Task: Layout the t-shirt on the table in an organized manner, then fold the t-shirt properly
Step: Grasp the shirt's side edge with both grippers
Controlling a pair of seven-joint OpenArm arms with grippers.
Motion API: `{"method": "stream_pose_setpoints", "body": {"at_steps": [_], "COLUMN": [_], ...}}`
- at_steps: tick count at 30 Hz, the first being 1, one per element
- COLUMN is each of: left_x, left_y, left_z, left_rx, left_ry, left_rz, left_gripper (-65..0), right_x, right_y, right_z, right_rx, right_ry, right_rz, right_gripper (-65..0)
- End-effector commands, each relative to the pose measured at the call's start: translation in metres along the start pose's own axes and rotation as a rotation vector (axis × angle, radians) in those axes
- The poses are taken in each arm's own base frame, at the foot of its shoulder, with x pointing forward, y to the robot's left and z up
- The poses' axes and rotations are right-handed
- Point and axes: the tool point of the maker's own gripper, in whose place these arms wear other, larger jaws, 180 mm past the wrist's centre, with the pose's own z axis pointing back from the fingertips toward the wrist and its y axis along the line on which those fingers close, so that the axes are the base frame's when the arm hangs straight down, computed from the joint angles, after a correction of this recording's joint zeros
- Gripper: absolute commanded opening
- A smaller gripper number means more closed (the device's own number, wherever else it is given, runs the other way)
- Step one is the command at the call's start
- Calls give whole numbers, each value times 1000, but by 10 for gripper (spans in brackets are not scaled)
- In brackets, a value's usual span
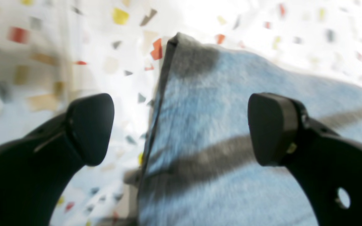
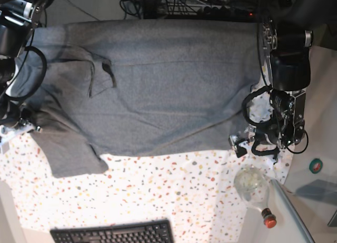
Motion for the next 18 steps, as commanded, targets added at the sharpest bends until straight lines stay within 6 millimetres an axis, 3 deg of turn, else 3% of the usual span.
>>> {"method": "stream_pose_setpoints", "body": {"at_steps": [1, 5, 16, 18], "left_x": [30, 34, 27, 27], "left_y": [-1, -7, -14, -14], "left_z": [6, -6, -11, -11], "left_rx": [2, 20, 21, 21], "left_ry": [-69, -80, -78, -78], "left_rz": [-3, -47, -89, -89], "left_gripper": [-35, -79, -82, -128], "right_x": [24, 25, 25, 25], "right_y": [-2, -4, -3, -3], "right_z": [8, 9, 8, 8], "right_rx": [-4, -6, -5, -5], "right_ry": [-62, -66, -65, -65], "right_rz": [10, 9, 10, 10], "right_gripper": [-650, -650, -650, -650]}}
